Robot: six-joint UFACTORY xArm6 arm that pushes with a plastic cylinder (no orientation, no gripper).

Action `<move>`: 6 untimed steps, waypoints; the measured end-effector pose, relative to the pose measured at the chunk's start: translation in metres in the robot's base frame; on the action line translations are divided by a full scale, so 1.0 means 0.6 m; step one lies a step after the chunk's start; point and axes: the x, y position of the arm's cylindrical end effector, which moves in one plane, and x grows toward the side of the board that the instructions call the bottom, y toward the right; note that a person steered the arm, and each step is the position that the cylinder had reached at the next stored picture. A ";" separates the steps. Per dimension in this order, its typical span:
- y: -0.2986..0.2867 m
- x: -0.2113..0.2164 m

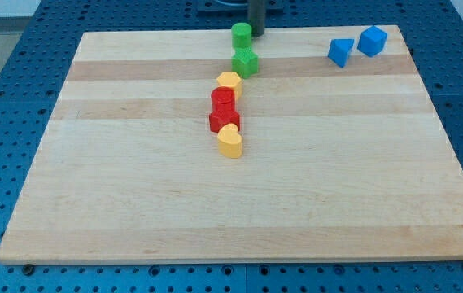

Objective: Move the green star to the bottom of the green circle

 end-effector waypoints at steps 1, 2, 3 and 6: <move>-0.012 0.020; -0.012 0.056; -0.012 0.077; 0.037 0.101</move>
